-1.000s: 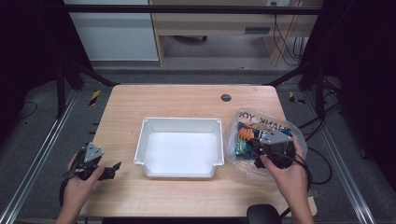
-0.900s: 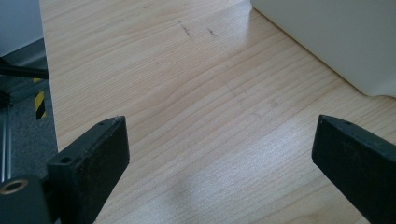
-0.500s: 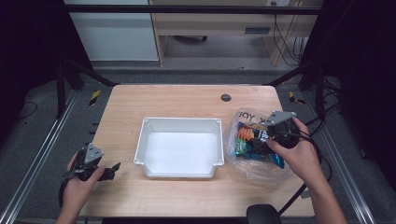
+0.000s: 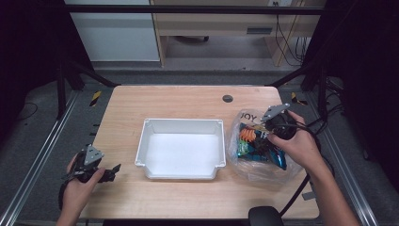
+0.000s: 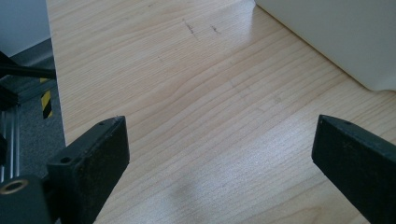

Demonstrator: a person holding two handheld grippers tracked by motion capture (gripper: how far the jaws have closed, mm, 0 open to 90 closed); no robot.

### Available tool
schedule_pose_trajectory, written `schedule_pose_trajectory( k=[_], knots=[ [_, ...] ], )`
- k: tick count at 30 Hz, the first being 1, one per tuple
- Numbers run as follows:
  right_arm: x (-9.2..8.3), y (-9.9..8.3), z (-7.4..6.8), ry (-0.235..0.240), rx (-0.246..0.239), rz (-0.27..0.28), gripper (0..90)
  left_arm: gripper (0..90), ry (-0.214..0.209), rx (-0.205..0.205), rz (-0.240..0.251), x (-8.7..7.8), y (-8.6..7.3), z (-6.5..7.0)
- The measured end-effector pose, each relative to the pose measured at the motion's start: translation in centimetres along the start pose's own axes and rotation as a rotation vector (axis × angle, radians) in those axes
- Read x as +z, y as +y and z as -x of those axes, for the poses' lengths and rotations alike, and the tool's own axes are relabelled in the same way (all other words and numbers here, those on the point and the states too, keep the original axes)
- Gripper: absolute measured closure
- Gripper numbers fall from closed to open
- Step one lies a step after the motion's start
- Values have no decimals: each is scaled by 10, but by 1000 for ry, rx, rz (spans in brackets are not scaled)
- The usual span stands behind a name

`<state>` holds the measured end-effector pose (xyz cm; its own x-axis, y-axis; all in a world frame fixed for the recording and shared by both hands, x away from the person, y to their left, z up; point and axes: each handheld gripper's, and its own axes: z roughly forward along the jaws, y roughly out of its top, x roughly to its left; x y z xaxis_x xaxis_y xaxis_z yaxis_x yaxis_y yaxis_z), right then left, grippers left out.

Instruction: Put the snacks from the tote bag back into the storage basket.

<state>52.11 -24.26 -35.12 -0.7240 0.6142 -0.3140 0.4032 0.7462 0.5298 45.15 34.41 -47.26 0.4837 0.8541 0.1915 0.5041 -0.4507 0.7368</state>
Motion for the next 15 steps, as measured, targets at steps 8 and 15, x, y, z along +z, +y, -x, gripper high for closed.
schedule_pose_trajectory(
  k=[8, 15],
  knots=[
    [10, -1, 6, 8, 11, -25, 112, 37, -5, -5, 0, 0, -1, -1],
    [12, -4, 9, 6, 23, -40, 73, 37, -10, 1, 0, 1, 0, 1]
  ],
)
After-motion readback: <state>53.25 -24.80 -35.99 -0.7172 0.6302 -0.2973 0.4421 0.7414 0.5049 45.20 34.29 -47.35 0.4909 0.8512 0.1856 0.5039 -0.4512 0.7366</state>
